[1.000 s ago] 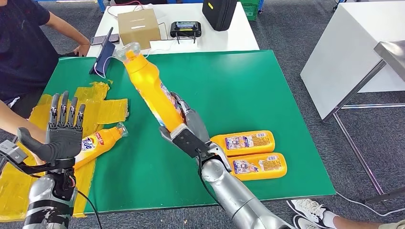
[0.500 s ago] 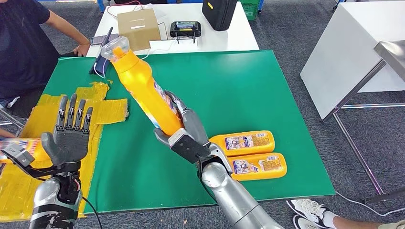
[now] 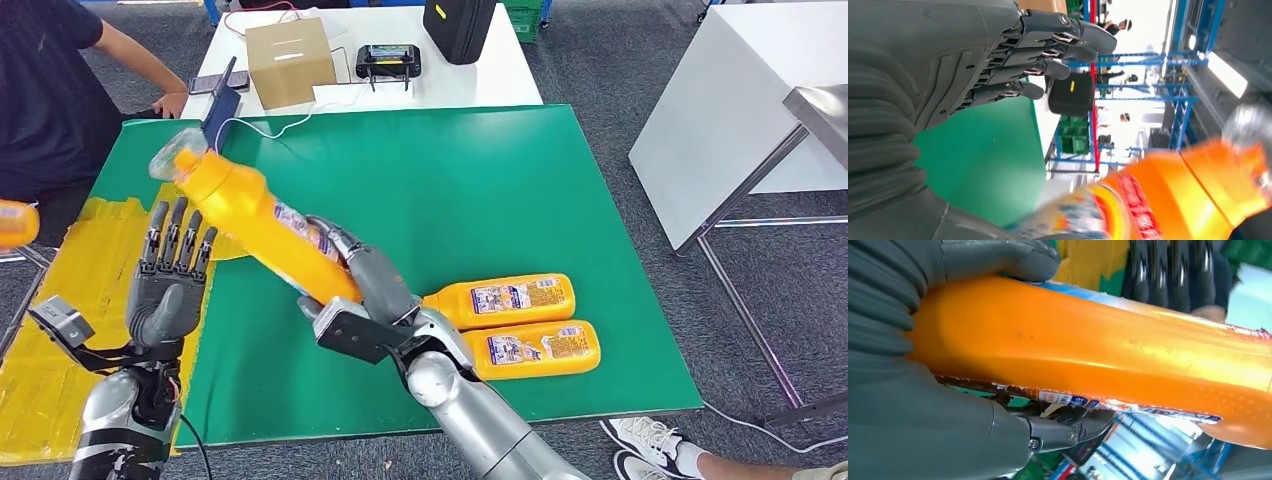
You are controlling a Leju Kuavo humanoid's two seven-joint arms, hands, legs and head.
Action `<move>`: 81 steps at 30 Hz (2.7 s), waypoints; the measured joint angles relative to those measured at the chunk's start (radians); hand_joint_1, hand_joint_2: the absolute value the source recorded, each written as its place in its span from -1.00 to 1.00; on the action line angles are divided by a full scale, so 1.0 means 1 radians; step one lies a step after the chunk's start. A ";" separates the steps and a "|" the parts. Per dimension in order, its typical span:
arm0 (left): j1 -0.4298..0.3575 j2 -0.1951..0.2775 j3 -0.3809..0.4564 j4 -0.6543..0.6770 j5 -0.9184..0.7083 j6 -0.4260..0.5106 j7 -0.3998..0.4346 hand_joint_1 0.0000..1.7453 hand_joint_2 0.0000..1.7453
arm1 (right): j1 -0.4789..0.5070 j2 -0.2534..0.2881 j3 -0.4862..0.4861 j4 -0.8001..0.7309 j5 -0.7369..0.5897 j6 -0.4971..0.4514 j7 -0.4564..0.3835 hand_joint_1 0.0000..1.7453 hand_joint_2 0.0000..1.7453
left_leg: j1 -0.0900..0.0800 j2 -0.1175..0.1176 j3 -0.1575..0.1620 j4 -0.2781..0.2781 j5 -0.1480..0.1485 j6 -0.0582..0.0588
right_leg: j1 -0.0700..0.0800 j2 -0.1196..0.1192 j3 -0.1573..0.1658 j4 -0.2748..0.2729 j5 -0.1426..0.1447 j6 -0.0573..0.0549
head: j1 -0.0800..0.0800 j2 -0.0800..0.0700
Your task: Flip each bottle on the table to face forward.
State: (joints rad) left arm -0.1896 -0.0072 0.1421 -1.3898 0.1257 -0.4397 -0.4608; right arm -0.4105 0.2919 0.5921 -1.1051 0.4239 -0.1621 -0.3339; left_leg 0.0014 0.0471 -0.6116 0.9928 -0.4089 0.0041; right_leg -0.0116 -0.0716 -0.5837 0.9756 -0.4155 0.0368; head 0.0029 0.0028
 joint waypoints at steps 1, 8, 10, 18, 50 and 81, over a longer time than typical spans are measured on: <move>0.003 -0.001 -0.015 -0.005 -0.006 0.000 0.001 -1.00 1.00 | -0.001 0.001 0.023 0.008 0.038 -0.002 0.005 1.00 1.00 | 0.000 0.000 0.000 0.000 0.000 0.000 | 0.000 0.000 0.000 0.000 0.000 0.000 | 0.000 0.000; 0.030 -0.009 -0.100 -0.039 -0.030 0.015 -0.004 -1.00 1.00 | 0.010 -0.002 0.158 0.043 0.200 -0.002 0.043 1.00 1.00 | 0.000 0.000 -0.001 0.000 0.000 0.000 | 0.000 0.000 -0.001 0.000 0.000 0.000 | 0.000 0.000; 0.034 -0.009 -0.117 -0.041 -0.017 0.006 -0.002 -1.00 1.00 | 0.003 -0.002 0.182 0.062 0.214 0.010 0.052 1.00 1.00 | 0.000 0.000 -0.001 0.000 0.000 0.000 | 0.000 0.000 -0.001 0.000 0.000 0.000 | 0.000 0.000; 0.067 0.013 -0.165 -0.041 0.053 -0.047 0.030 -1.00 1.00 | -0.049 0.012 0.255 0.193 0.238 0.017 0.060 1.00 1.00 | 0.000 0.001 0.000 0.000 0.000 0.000 | 0.000 0.001 -0.001 0.000 0.000 0.000 | 0.000 0.000; 0.100 0.094 -0.233 -0.041 -0.021 -0.029 0.009 1.00 1.00 | -0.103 0.034 0.297 0.335 0.240 0.014 0.072 0.11 1.00 | 0.000 0.001 -0.001 0.000 0.000 0.000 | 0.000 0.001 -0.002 0.000 0.000 0.000 | 0.000 0.000; 0.058 0.204 -0.229 -0.058 -1.497 0.725 0.244 1.00 1.00 | 0.051 -0.321 -0.036 -0.296 0.113 0.089 0.065 -1.00 -1.00 | -0.001 0.000 -0.001 0.000 0.000 0.000 | -0.001 0.000 -0.001 -0.001 0.000 0.000 | 0.000 0.000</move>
State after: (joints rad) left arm -0.1316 0.1965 -0.0868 -1.4475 -1.3709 0.2848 -0.2165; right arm -0.3591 -0.0288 0.5560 -1.4015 0.5366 -0.0731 -0.2693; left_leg 0.0000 0.0469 -0.6124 0.9932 -0.4090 0.0043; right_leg -0.0126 -0.0717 -0.5847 0.9750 -0.4153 0.0370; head 0.0026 0.0027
